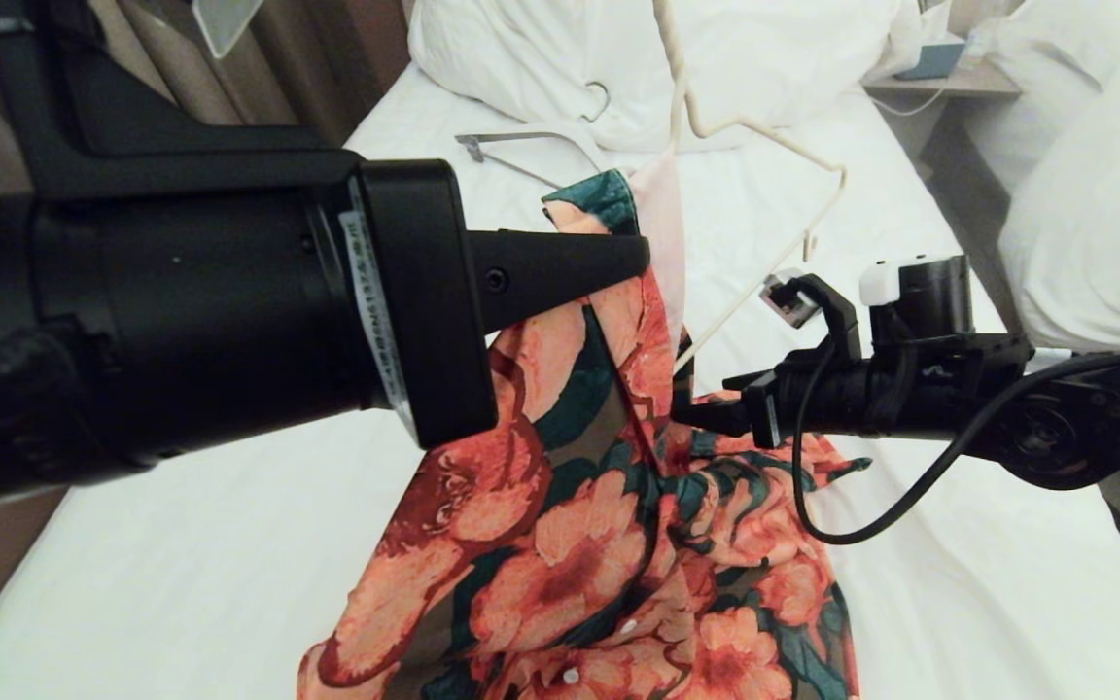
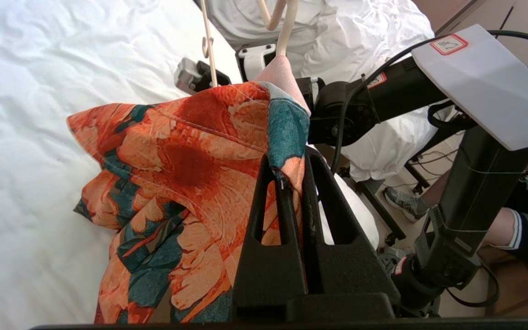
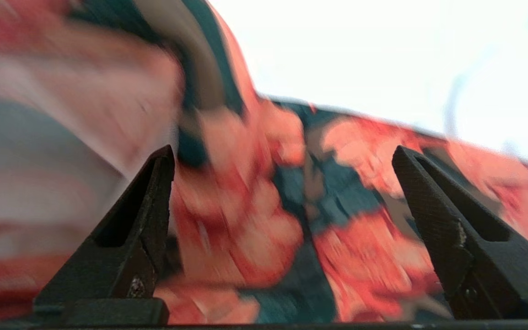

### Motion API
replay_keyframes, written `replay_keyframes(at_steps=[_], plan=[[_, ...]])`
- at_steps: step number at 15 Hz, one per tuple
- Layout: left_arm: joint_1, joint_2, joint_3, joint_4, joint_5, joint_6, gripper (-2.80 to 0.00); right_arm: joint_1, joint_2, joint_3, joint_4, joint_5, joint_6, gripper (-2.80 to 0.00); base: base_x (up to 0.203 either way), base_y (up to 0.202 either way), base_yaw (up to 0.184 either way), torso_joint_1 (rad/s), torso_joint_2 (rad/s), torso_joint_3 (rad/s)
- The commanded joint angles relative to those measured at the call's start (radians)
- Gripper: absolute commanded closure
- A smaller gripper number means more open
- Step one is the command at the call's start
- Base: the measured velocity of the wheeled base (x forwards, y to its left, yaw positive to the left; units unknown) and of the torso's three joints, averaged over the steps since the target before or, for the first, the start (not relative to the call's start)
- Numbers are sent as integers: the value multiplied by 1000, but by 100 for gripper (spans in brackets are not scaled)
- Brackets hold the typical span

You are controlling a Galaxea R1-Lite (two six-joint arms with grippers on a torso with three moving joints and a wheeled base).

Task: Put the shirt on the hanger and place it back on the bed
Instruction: Hook the other side of the shirt onto the hanger

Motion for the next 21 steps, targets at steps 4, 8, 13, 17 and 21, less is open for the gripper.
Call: replay_keyframes(at_steps=[4, 8, 13, 17, 21], plan=[[0, 3, 0, -2, 0, -1, 0, 26, 44, -2, -82, 21, 8, -280, 0, 0, 0, 0, 0, 0], [0, 2, 0, -2, 0, -1, 0, 39, 74, -7, -86, 14, 2, 0, 0, 0, 0, 0, 0, 0], [-1, 3, 2, 0, -4, -1, 0, 28, 70, 0, -124, 10, 48, 0, 0, 0, 0, 0, 0, 0], [-2, 12, -7, 4, -1, -3, 0, -63, 36, 24, -165, 21, 123, 0, 0, 0, 0, 0, 0, 0], [-4, 19, -16, 12, 7, -4, 0, -123, 14, 35, -164, 48, 125, 0, 0, 0, 0, 0, 0, 0]])
